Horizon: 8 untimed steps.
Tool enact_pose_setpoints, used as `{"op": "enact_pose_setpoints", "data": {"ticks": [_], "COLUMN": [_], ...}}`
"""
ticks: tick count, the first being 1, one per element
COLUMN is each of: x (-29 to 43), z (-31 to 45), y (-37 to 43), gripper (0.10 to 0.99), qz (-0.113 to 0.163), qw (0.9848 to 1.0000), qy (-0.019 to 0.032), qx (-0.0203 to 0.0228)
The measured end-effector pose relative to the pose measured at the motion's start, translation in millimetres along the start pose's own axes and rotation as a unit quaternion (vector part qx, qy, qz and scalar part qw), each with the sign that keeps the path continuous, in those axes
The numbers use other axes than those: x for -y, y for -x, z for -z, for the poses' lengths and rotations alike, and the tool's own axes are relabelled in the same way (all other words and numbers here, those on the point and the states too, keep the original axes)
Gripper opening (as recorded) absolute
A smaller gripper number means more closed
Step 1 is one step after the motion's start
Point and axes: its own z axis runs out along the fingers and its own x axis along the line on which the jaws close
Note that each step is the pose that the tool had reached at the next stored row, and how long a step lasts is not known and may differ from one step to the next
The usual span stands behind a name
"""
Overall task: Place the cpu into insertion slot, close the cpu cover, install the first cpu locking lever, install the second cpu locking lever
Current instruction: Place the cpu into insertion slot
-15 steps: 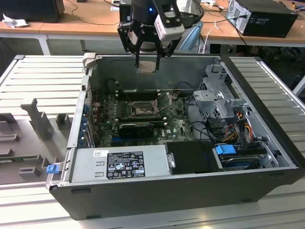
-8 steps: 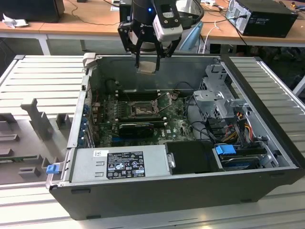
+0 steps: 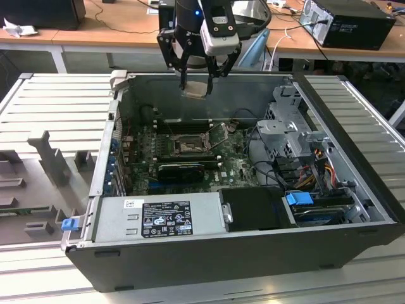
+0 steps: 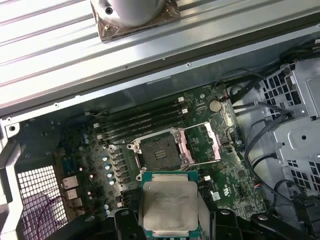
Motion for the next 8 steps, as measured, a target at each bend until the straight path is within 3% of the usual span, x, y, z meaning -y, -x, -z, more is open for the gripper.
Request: {"op": "enact_pose_setpoints", "data": {"ticks": [8], "x": [0.0], "z": [-0.5], "y": [0.1], "gripper": [0.529], "qz": [-0.045], "qw": [0.9990], "qy": [0.0004], "qx": [0.0041]}}
